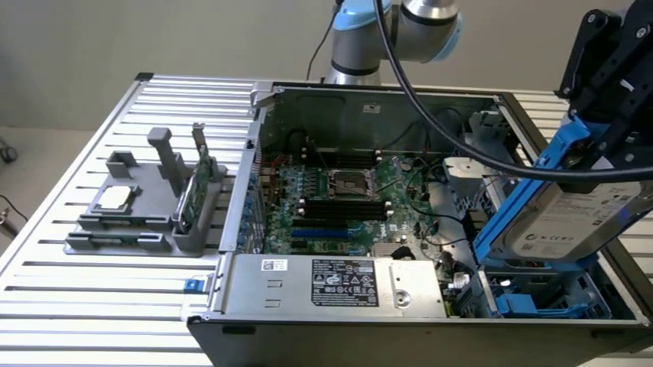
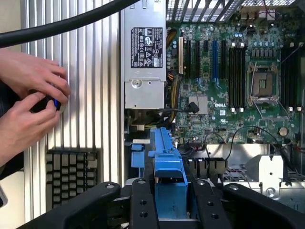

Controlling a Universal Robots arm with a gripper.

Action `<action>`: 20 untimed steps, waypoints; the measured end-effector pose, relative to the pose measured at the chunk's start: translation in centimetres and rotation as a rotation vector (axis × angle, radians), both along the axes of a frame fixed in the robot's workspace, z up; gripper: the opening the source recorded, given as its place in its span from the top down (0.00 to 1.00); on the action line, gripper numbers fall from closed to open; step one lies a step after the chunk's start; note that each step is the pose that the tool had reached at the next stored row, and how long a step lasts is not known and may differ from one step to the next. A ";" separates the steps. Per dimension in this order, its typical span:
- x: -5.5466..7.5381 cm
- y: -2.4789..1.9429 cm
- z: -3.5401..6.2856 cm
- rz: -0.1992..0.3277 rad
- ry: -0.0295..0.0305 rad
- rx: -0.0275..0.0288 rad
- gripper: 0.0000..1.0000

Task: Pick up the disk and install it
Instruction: 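Pick up the disk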

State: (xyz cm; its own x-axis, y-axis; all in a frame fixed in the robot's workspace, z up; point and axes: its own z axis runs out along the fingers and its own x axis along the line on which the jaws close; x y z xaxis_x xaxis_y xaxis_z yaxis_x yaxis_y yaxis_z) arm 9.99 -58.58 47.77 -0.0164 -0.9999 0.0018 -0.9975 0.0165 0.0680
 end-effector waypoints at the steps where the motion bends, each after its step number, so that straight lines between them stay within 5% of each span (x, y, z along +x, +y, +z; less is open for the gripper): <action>1: 0.2 -0.08 -0.12 0.000 0.0000 -0.0001 0.67; 10: 1.3 -0.41 -1.49 0.000 -0.0048 -0.0003 0.67; 20: 1.4 -0.44 -2.51 0.002 -0.0337 -0.0001 0.67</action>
